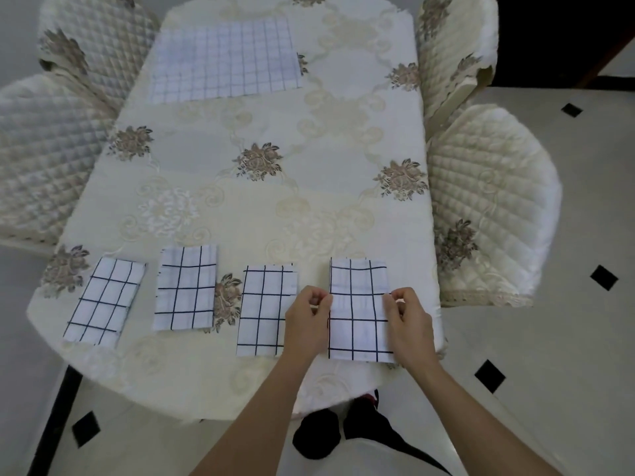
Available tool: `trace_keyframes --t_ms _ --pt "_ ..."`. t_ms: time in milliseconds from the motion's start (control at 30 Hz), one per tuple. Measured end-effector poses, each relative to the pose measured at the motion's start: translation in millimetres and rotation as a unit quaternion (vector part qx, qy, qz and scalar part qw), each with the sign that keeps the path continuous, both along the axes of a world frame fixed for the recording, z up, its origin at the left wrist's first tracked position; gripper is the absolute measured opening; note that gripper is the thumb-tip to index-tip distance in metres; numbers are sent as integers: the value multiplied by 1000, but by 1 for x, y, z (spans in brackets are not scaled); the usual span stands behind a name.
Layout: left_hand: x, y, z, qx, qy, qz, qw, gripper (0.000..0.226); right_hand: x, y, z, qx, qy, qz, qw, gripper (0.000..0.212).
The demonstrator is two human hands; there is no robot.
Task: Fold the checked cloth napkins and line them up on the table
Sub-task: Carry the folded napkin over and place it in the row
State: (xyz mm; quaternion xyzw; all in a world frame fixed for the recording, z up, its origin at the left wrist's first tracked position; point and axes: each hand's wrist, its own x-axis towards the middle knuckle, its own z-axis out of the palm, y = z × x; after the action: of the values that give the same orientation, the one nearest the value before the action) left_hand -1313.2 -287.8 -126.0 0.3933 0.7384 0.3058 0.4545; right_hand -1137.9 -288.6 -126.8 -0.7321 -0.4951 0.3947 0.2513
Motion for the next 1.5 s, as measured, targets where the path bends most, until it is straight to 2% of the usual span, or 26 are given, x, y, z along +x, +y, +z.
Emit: trace_keyframes --t_ms 633,1500 --pt "-21 24 -22 -48 126 -45 990 7 -25 31 -33 -66 -87 34 993 20" --pt "-28 17 -25 -63 171 -56 982 13 -26 26 -33 -76 -96 28 992 17"
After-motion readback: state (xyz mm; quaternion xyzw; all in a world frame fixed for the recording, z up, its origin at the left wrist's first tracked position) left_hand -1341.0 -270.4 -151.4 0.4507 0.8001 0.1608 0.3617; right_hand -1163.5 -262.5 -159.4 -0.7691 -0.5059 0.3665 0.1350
